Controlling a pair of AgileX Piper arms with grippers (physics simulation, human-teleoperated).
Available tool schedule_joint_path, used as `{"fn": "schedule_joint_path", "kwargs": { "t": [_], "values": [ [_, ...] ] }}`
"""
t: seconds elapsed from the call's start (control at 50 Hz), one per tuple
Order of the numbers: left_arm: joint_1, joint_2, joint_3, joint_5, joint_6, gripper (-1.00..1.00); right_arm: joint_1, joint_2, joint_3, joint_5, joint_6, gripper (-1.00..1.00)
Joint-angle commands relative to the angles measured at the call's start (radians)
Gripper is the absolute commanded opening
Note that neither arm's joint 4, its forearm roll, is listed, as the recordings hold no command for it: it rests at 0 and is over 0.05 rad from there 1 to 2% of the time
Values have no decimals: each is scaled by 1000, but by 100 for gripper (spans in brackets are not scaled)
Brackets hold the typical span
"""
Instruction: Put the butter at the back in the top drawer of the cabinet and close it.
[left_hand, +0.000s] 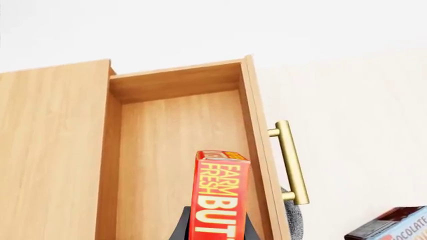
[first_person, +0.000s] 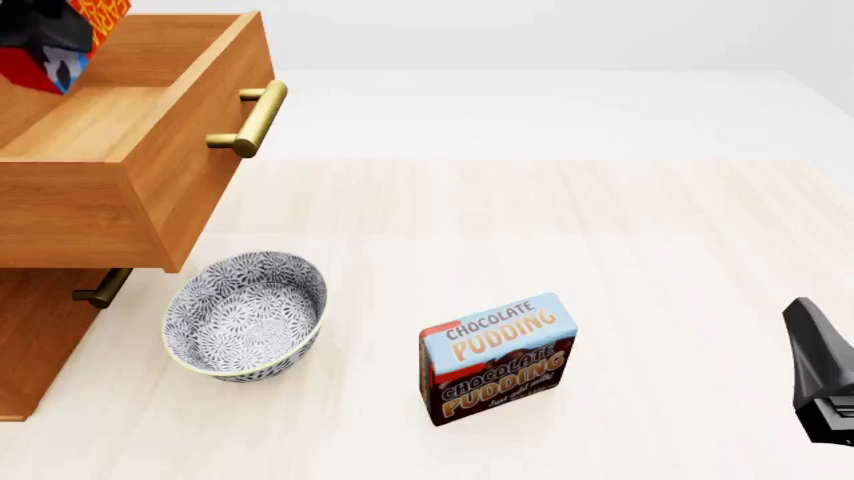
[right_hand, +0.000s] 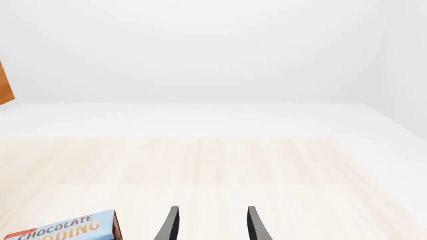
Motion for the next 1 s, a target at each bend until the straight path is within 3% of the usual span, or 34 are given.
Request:
{"fn": "schedule_joint_path", "kwargs": {
  "t": [0.02, 1.0],
  "values": [
    [18, -4, 13, -20, 9, -100, 0, 0, 0, 0, 0, 100],
    [60, 24, 116, -93, -16, -100, 0, 0, 0, 0, 0, 100]
  ]
}}
